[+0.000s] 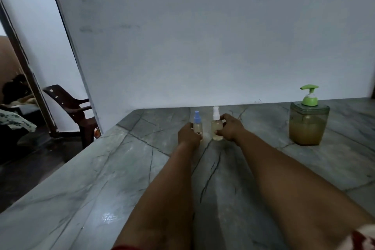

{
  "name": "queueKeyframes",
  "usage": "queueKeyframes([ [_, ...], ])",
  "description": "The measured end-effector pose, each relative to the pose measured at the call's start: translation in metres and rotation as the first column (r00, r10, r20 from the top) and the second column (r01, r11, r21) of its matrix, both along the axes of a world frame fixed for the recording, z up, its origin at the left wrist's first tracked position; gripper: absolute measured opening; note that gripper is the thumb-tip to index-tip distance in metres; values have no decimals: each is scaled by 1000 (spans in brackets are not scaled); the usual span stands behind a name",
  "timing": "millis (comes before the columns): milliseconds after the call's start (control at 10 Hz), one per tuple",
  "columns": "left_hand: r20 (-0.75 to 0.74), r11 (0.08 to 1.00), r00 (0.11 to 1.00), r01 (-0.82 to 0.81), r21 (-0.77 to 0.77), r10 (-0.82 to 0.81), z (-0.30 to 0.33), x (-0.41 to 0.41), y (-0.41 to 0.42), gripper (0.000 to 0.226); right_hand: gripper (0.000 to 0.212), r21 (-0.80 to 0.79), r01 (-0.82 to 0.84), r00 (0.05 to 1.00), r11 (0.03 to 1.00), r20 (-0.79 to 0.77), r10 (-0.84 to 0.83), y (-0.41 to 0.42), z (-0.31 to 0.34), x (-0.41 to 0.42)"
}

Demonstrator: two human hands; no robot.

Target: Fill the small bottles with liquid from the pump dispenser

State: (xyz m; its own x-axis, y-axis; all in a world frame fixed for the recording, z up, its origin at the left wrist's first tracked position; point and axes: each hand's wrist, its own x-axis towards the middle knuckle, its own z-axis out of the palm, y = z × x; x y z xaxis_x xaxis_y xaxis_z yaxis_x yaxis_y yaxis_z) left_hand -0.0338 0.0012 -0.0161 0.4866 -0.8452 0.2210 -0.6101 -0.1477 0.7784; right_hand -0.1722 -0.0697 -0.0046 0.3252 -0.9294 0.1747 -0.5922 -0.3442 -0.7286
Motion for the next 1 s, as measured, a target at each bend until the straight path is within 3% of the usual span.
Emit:
queueKeyframes([
  [400,-47,997,998,-32,-68,29,-9,35,-124,23,56,-33,77,996,996,47,-75,-91,-7,65],
  [800,48,996,998,-33,-81,37,-19,58,-186,26,57,-107,45,999,993,-3,-45,-139,-9,77],
  [1000,86,999,995,-53,-11,54,-17,63,-182,48,95,-53,51,997,997,54,-48,-128,-7,71],
])
